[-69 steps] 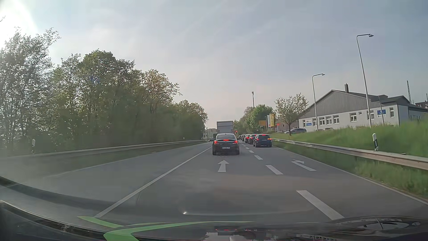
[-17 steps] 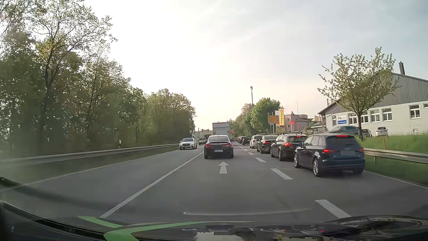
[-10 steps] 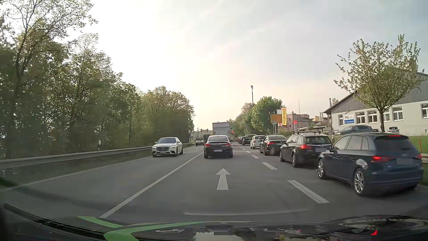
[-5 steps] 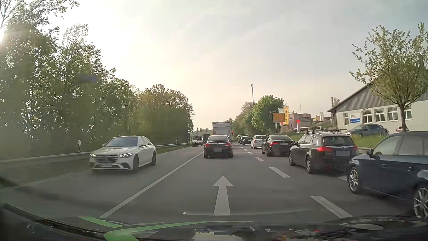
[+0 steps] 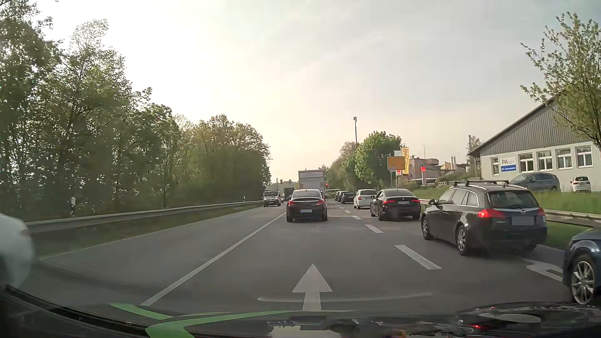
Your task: Follow the waypoints while adhering to traffic rules and regulations
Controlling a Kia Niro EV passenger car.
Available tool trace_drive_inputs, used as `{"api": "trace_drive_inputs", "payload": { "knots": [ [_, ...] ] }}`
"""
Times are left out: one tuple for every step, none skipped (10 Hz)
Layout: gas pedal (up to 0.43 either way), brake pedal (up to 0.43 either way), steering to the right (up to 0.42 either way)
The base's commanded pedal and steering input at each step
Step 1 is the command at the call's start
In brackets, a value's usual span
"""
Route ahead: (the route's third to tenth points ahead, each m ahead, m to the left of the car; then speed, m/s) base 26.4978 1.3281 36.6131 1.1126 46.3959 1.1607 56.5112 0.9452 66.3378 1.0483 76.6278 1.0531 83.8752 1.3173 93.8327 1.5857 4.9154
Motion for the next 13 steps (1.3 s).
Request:
{"api": "trace_drive_inputs", "payload": {
  "knots": [
    [0.087, 0.0, -0.001],
    [0.047, 0.0, 0.0],
    [0.047, 0.0, 0.0],
    [0.047, 0.0, 0.0],
    [0.047, 0.0, 0.001],
    [0.047, 0.0, 0.001],
    [0.047, 0.0, 0.001],
    [0.047, 0.0, 0.001],
    [0.047, 0.0, 0.001],
    [0.047, 0.0, 0.001],
    [0.047, 0.0, 0.001],
    [0.047, 0.0, 0.001],
    [0.047, 0.0, 0.001]
  ]
}}
